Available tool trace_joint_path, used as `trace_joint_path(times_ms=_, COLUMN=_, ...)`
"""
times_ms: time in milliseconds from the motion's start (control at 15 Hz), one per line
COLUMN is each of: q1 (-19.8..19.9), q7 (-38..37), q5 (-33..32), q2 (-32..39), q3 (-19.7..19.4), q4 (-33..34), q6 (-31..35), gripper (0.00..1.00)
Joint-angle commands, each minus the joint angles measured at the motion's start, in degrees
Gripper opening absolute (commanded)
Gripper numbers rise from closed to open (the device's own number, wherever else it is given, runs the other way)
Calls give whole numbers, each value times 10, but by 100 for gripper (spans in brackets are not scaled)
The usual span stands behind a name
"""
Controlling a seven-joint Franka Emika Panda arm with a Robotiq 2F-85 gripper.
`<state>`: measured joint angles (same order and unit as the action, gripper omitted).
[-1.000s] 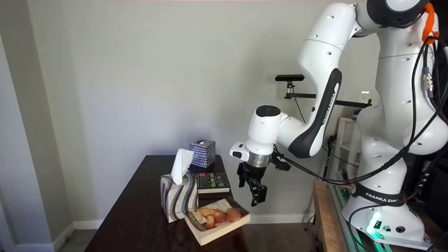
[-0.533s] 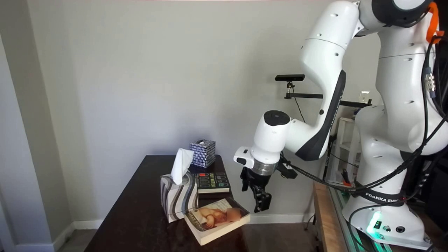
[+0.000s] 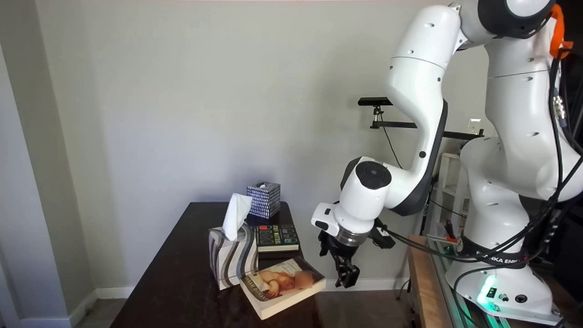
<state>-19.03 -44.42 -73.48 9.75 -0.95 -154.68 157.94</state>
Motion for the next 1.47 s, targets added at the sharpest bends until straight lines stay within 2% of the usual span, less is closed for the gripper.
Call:
trace_joint_path(times_ms=0, q1=-20, q7=-81, q5=-75, q2=42, q3=-1, q4=30, q6=-33, gripper=100)
trace_joint_path(times_ms=467, q1=-38, q7=-149, q5=-149, q2=112, q3=1, q4=73, q6=-73, gripper=100)
trace_joint_path(times_ms=800, q1=-54, q7=-175, q5=-165, q2=151, q3=1, q4=107, q6=-100, gripper=100)
trace_joint_path(times_ms=867, q1=-6, q7=-177, q5=-172, q2=155, q3=50, q4=113, q6=-123, gripper=100)
trace_joint_path(times_ms=1400, q1=29, q7=-187, q5=-180, q2=181, q3=110, q4=137, q6=-187, gripper=100)
